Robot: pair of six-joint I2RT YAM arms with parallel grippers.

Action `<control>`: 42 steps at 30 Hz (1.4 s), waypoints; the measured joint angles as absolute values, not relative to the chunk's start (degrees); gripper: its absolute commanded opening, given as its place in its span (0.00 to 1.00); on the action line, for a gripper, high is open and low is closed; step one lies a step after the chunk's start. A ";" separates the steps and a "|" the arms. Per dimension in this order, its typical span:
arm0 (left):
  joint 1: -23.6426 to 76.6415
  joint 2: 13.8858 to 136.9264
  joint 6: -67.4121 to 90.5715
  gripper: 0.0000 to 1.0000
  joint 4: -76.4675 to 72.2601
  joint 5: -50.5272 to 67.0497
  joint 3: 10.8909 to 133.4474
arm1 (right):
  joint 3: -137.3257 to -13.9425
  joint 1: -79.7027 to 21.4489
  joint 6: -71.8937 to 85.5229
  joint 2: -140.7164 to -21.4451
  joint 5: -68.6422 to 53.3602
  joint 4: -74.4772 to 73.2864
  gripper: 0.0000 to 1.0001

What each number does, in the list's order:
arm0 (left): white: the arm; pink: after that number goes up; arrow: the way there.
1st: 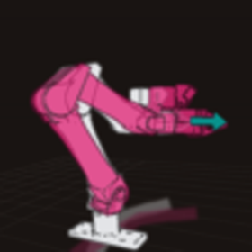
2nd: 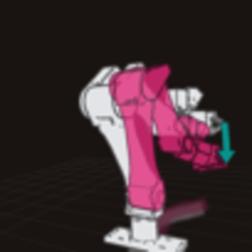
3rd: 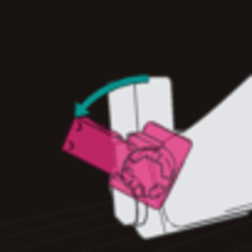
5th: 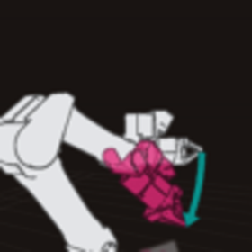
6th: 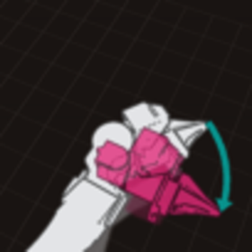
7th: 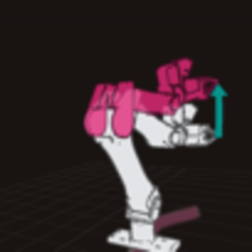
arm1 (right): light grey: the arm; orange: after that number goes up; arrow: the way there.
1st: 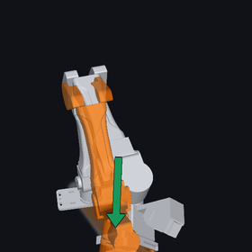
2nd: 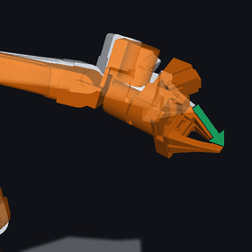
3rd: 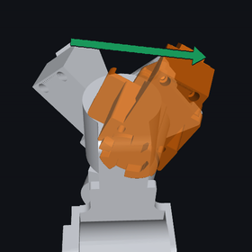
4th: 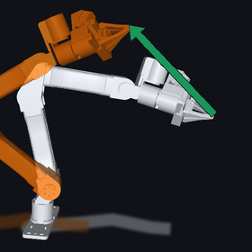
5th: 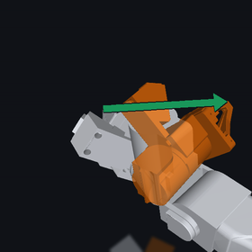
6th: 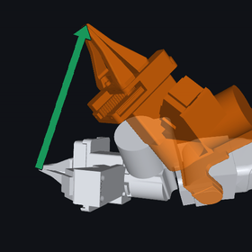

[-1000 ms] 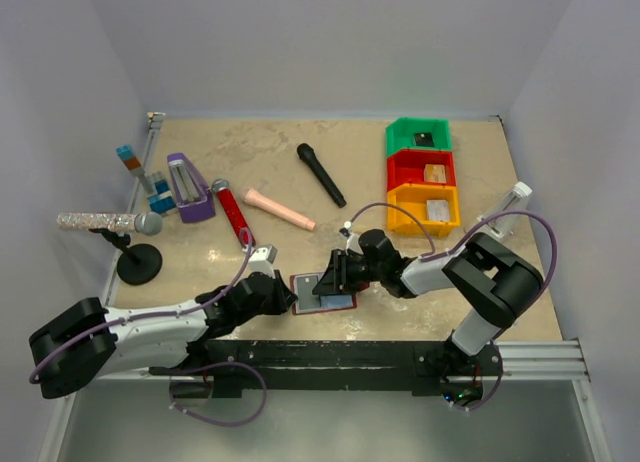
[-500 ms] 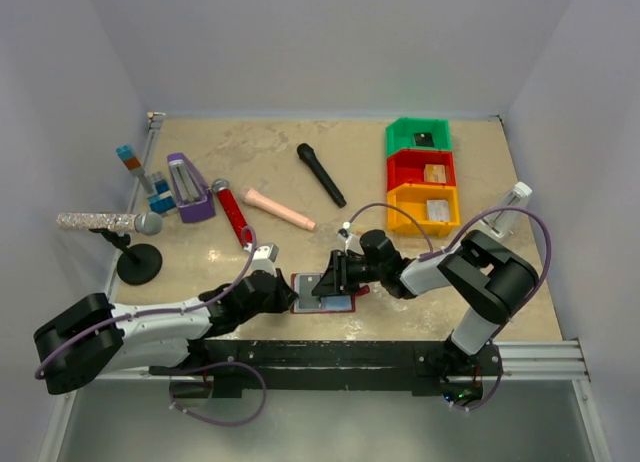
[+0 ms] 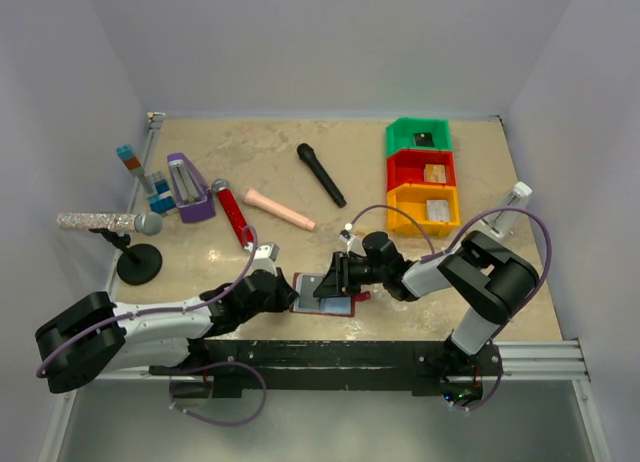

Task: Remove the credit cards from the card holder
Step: Remove the credit card from the card holder.

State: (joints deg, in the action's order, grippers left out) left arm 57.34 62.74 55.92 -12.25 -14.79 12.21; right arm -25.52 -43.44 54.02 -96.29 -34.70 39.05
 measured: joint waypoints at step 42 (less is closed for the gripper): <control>57.28 63.57 55.94 0.01 -13.15 -14.76 12.21 | -25.39 -43.00 57.45 -98.28 -37.15 44.71 0.41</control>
State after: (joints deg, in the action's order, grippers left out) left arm 57.28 63.57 55.94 -13.15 -14.76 12.21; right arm -25.39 -43.00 57.45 -98.28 -37.15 44.71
